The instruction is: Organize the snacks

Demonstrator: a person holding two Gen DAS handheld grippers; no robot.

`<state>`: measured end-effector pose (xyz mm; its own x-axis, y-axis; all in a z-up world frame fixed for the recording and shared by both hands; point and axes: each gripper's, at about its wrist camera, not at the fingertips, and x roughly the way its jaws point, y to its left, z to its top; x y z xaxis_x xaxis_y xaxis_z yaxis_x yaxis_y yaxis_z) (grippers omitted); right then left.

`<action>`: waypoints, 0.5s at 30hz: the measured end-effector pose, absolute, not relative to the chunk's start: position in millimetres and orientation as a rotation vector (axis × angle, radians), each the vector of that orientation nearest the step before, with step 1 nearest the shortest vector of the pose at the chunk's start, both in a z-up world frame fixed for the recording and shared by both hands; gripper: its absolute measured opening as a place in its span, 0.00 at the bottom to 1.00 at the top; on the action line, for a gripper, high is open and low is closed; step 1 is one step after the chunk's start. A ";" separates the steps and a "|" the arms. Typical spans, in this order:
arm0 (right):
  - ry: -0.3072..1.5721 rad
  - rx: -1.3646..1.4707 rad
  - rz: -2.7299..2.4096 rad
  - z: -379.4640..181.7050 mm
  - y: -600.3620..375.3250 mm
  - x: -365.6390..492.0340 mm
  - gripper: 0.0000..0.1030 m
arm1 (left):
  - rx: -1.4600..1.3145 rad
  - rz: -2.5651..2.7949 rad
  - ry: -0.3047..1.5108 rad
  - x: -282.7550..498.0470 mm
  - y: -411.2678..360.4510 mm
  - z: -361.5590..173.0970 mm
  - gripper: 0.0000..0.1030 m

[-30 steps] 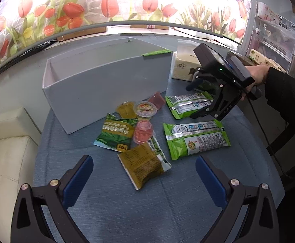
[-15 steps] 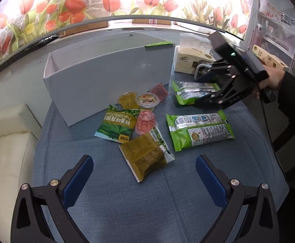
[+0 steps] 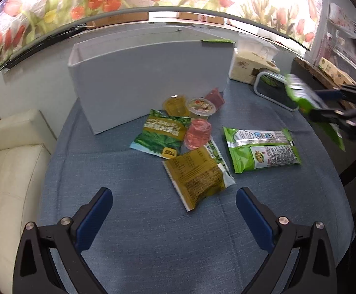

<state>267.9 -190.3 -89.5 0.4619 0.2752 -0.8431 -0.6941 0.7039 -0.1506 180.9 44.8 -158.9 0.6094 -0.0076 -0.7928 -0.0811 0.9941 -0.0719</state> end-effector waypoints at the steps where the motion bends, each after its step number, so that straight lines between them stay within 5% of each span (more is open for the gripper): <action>1: 0.914 -0.496 0.616 -87.9 -194.7 261.0 0.71 | -0.097 0.049 0.919 183.5 42.8 -160.0 1.00; 15: 0.922 -0.288 0.561 -85.2 -230.9 175.9 0.71 | -0.090 0.107 1.043 240.8 9.8 -204.2 0.99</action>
<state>175.9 -230.9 -85.2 0.4754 0.3319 -0.8148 -0.5710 0.8209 0.0013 240.8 9.8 -204.2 0.4990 0.0452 -0.8654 -0.1309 0.9911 -0.0237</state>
